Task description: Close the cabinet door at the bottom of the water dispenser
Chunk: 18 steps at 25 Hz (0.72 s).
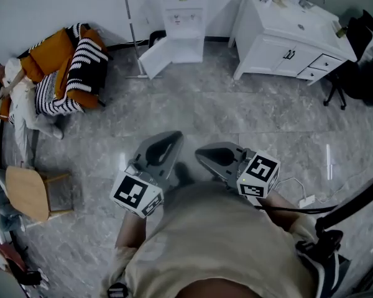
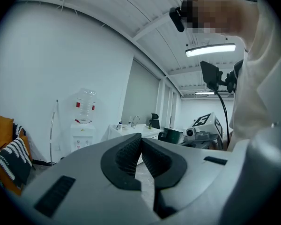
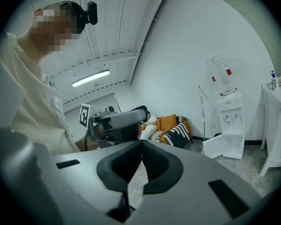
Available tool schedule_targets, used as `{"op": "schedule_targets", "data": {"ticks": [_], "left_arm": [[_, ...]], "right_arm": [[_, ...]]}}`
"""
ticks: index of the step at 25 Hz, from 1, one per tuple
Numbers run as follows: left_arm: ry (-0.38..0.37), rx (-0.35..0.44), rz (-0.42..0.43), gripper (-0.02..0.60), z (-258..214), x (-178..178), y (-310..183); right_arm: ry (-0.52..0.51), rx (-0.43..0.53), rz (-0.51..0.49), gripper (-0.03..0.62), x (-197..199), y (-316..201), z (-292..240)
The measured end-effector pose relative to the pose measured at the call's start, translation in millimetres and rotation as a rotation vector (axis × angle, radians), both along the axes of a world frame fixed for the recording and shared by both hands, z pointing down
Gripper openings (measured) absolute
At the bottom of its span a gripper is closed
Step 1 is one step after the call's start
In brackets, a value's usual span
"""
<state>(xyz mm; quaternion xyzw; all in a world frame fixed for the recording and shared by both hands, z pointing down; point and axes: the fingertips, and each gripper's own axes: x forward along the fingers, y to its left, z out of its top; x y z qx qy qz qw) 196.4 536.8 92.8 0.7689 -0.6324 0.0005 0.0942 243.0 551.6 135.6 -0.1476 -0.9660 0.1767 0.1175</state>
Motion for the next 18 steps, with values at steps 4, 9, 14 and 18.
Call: {"op": "schedule_targets", "data": {"ticks": [4,9,14,18], "left_arm": [[0.009,0.005,0.015,-0.005,0.0,-32.8,-0.9],[0.006,-0.011,0.021,-0.005,5.7,-54.6,1.2],[0.013,-0.018,0.072,-0.005,9.2,-76.1,-11.0],[0.022,-0.032,0.108,-0.005,16.8,-73.8,-23.0]], "right_arm": [[0.026,0.020,0.051,0.015,-31.3,-6.8,0.5],[0.023,0.022,0.037,0.015,-60.2,-2.7,4.5],[0.050,0.082,0.050,0.015,-86.5,-5.9,7.3],[0.065,0.049,0.091,0.015,-85.5,-17.3,14.1]]}}
